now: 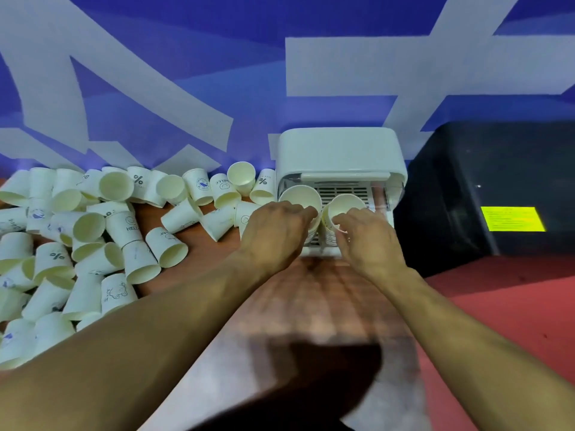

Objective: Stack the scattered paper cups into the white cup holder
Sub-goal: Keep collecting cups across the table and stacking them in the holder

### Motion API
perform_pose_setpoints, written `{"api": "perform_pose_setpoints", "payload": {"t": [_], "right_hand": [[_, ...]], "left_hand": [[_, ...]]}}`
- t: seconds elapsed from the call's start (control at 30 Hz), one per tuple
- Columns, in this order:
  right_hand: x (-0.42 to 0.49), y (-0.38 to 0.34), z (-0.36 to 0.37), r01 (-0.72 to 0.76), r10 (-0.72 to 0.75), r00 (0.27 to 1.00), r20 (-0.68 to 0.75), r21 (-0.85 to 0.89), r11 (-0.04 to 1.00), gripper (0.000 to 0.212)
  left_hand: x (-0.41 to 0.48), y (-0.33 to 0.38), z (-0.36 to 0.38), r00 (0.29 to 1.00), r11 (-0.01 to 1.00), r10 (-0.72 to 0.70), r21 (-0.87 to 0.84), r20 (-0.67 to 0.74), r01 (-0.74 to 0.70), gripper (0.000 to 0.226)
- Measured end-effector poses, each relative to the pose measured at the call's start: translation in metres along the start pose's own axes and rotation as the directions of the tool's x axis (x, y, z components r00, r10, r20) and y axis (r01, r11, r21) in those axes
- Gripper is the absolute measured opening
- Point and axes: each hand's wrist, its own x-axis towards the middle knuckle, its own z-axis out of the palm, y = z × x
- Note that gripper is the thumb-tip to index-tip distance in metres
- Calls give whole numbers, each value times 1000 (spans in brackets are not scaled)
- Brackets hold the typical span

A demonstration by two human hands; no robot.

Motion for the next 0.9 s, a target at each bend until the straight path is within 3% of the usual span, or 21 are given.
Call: {"api": "perform_pose_setpoints", "payload": {"t": [0.3, 0.63, 0.77, 0.9], "right_hand": [[9, 11, 34, -12, 7, 997, 80, 69, 998, 23], [10, 10, 43, -75, 66, 996, 67, 131, 989, 12], [11, 2, 35, -95, 104, 994, -28, 227, 969, 10], [13, -23, 18, -7, 61, 979, -192, 270, 963, 12]], "left_hand": [[8, -1, 33, 968, 996, -50, -56, 245, 65, 12], [9, -12, 52, 953, 969, -127, -171, 273, 179, 17], [1, -15, 44, 974, 942, -126, -284, 188, 177, 25], [-18, -29, 29, 965, 866, -261, -436, 29, 247, 26]]}}
